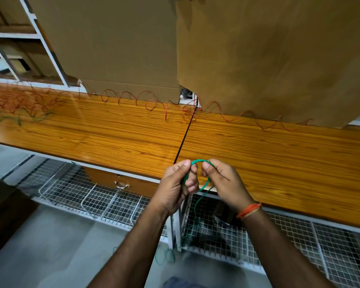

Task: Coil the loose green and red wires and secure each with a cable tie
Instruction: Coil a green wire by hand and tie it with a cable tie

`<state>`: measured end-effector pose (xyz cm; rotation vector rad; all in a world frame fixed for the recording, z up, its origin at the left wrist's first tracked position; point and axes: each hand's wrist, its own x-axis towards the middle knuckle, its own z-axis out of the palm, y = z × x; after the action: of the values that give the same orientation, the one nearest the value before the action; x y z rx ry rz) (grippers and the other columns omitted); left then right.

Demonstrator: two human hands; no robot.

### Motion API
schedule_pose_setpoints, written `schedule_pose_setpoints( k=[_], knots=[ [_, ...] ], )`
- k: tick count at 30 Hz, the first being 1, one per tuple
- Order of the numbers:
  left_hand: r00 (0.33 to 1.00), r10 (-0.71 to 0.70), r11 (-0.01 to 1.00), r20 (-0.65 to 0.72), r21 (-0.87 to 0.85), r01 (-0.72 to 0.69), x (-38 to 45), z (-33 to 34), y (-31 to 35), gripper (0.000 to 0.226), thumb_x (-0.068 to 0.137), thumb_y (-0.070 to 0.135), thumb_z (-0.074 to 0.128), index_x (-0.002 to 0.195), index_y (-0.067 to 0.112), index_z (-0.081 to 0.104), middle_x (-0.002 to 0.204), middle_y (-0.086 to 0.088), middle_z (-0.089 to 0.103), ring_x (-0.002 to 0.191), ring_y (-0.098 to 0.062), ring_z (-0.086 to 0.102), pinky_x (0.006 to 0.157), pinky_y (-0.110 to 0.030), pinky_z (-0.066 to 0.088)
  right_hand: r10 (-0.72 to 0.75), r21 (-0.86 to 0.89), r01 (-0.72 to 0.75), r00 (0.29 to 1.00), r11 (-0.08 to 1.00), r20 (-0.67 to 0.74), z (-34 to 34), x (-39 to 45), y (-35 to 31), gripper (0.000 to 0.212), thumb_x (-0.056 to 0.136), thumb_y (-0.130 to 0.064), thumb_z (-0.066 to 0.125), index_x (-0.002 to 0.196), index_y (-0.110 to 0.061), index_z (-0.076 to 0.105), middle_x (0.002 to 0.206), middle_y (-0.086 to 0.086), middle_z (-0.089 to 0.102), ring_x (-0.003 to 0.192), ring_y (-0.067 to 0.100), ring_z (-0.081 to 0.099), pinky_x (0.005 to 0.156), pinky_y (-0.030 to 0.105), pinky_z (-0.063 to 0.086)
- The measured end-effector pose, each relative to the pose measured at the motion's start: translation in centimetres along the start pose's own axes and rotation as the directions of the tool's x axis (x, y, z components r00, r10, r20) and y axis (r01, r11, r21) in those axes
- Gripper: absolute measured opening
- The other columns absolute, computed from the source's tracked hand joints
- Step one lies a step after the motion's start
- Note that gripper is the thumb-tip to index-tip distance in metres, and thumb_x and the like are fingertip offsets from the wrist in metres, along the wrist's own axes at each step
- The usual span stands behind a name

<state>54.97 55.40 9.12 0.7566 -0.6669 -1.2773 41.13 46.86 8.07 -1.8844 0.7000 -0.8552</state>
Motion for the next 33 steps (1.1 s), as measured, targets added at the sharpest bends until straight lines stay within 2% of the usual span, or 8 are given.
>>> schedule_pose_setpoints(
  k=[2,3,7,10,17,21,27,33],
  knots=[
    [1.0,0.014,0.999,-0.017,0.046,-0.013,0.0,0.1,0.0,0.027,0.105,0.022,0.049,0.086,0.005,0.056,0.053,0.0,0.046,0.046,-0.008,0.043,0.048,-0.019,0.041,0.091,0.172,-0.102,0.993,0.98,0.072,0.1,0.1,-0.1,0.049,0.1,-0.051,0.052,0.095,-0.004,0.064,0.09,0.026,0.061,0.081,0.034,0.06,0.076,0.062,0.047],
    [1.0,0.015,0.999,-0.022,0.053,-0.014,0.0,0.1,0.0,0.027,0.105,0.022,0.049,0.086,0.005,0.057,0.054,0.0,0.046,0.047,-0.008,0.044,0.048,-0.019,0.042,0.128,0.247,-0.152,0.986,0.957,0.111,-0.1,0.2,-0.2,0.048,0.099,-0.049,0.055,0.094,-0.002,0.063,0.09,0.031,0.059,0.081,0.035,0.058,0.076,0.064,0.047],
    [0.998,-0.05,0.998,-0.036,0.026,0.051,0.1,-0.1,-0.2,0.024,0.103,0.023,0.05,0.085,0.008,0.056,0.052,0.002,0.043,0.043,-0.007,0.039,0.045,-0.018,0.038,0.168,0.388,-0.204,0.978,0.899,0.124,-0.5,0.1,-1.2,0.036,0.098,-0.041,0.051,0.073,-0.016,0.055,0.068,0.004,0.052,0.062,0.014,0.047,0.056,0.032,0.033],
    [0.993,-0.114,0.993,0.012,-0.02,0.114,-0.2,-0.2,-0.2,0.027,0.105,0.02,0.043,0.087,0.006,0.056,0.049,0.002,0.04,0.038,-0.007,0.033,0.045,-0.021,0.035,0.141,0.283,-0.145,0.989,0.948,0.032,0.3,-0.2,-0.5,0.041,0.1,-0.046,0.048,0.07,-0.02,0.052,0.065,-0.001,0.048,0.06,0.011,0.044,0.054,0.027,0.033],
    [0.959,-0.266,0.935,0.093,-0.218,0.28,-0.1,-0.9,-0.4,0.031,0.1,0.024,0.04,0.084,0.008,0.061,0.046,0.01,0.033,0.038,-0.005,0.026,0.047,-0.023,0.03,0.047,0.059,-0.044,0.998,0.997,-0.049,0.8,-0.5,0.4,0.052,0.103,-0.056,0.044,0.069,-0.018,0.053,0.063,-0.004,0.052,0.062,0.016,0.05,0.063,0.045,0.043],
    [0.938,-0.334,0.868,0.095,-0.357,0.345,-0.1,-1.2,-0.7,0.035,0.096,0.025,0.041,0.076,0.009,0.064,0.048,0.012,0.02,0.042,-0.007,0.013,0.044,-0.021,0.024,0.018,-0.071,-0.024,0.997,0.997,-0.081,1.0,-0.8,0.3,0.055,0.103,-0.056,0.042,0.063,-0.02,0.052,0.057,-0.002,0.055,0.056,0.011,0.051,0.06,0.038,0.043],
    [0.91,-0.404,0.838,0.087,-0.363,0.407,-0.3,-2.0,-1.1,0.03,0.094,0.021,0.041,0.075,0.011,0.061,0.045,0.012,0.03,0.035,-0.004,0.029,0.043,-0.02,0.026,0.023,-0.123,-0.035,0.995,0.992,-0.1,1.5,-1.2,1.2,0.053,0.106,-0.045,0.045,0.062,-0.016,0.052,0.057,0.006,0.056,0.056,0.02,0.052,0.06,0.041,0.042],
    [0.895,-0.447,0.85,0.012,-0.306,0.429,-0.5,-2.8,-1.4,0.031,0.099,0.02,0.038,0.074,0.014,0.054,0.044,0.012,0.028,0.034,-0.002,0.027,0.041,-0.019,0.024,0.118,-0.065,-0.119,0.993,0.991,-0.026,2.0,-1.7,2.7,0.05,0.106,-0.049,0.047,0.068,-0.018,0.06,0.059,-0.005,0.053,0.055,0.01,0.046,0.056,0.034,0.036]
  ],
)
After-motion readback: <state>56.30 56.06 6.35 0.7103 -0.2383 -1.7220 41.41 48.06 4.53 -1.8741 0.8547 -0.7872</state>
